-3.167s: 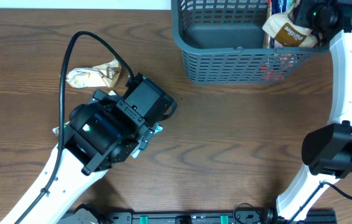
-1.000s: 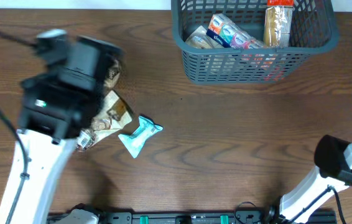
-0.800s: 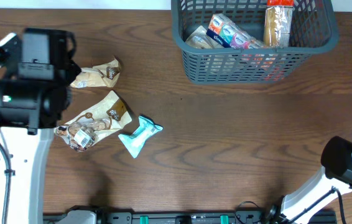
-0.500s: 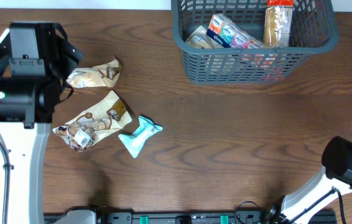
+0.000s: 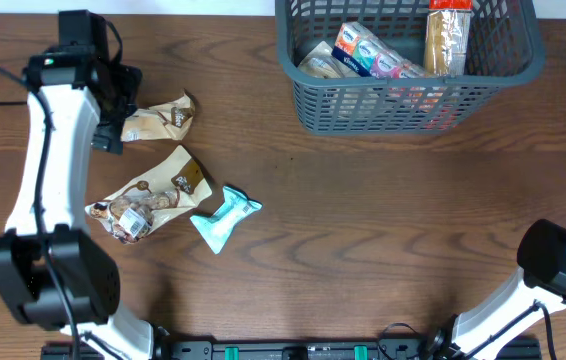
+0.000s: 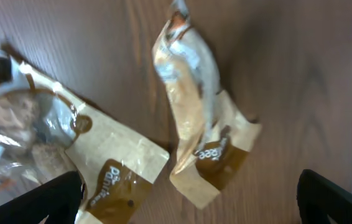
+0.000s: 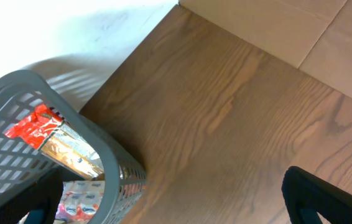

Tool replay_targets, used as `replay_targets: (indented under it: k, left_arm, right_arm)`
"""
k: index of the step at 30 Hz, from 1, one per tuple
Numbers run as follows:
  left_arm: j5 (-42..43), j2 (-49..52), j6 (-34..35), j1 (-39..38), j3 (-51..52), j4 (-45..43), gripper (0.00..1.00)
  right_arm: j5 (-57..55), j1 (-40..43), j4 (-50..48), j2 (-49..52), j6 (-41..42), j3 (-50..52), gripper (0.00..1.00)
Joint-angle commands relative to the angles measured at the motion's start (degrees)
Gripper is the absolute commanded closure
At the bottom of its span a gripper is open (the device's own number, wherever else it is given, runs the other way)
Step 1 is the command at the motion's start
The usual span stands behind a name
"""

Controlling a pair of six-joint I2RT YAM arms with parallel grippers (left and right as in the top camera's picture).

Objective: Pack container
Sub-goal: 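Lower the left gripper and grasp the white rice bag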

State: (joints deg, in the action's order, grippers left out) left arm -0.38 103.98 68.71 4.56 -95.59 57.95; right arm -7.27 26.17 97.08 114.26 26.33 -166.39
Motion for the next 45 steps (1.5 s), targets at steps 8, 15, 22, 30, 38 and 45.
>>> replay_targets:
  k: [8, 15, 22, 30, 38, 45]
  left_arm:
    - [1.1, 6.3, 6.7, 0.2, 0.1, -0.5, 0.01]
    - [0.8, 10.4, 4.0, 0.2, 0.1, -4.9, 0.01]
    - [0.7, 12.4, 4.2, 0.3, 0.1, -8.4, 0.01]
    - [-2.7, 12.9, 4.4, 0.3, 0.1, -8.3, 0.01]
    - [-3.3, 15.3, 4.4, 0.3, 0.1, -6.9, 0.01]
    - [-3.3, 18.2, 0.6, 0.3, 0.1, -8.7, 0.01]
  right_arm:
    - [-6.9, 0.1, 0.2, 0.0, 1.7, 5.2, 0.01]
    - [-6.8, 0.1, 0.2, 0.0, 1.9, 17.2, 0.01]
    - [-6.6, 0.0, -0.5, 0.0, 2.4, 24.0, 0.01]
    - [-6.2, 0.0, -0.6, 0.0, 2.4, 24.5, 0.01]
    - [-6.2, 0.0, -0.3, 0.0, 2.3, 24.5, 0.01]
    - [-6.2, 0.0, -0.5, 0.0, 2.1, 24.5, 0.01]
